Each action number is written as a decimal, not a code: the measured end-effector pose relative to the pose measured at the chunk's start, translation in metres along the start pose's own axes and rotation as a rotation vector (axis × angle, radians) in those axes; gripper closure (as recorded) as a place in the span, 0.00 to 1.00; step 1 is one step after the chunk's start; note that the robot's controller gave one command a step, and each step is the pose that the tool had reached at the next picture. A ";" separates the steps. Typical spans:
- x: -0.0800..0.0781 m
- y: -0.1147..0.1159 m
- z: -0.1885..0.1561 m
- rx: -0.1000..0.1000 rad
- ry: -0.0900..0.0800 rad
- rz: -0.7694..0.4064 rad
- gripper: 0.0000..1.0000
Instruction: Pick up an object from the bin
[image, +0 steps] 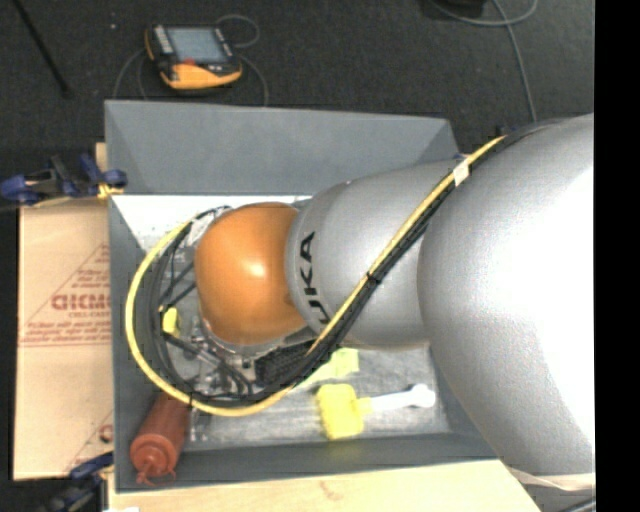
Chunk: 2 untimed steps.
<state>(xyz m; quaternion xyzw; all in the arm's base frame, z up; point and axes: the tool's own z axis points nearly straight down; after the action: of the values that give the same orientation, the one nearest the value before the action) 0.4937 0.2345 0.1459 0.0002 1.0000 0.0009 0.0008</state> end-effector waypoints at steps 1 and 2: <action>-0.012 -0.013 0.073 0.020 -0.002 0.067 1.00; -0.012 -0.013 0.073 0.020 -0.001 0.067 1.00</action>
Offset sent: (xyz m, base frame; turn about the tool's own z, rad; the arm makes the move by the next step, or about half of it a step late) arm 0.0000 0.0000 0.0000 0.0000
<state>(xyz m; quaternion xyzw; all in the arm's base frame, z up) 0.5063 0.2215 0.0730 0.0339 0.9994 -0.0090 0.0015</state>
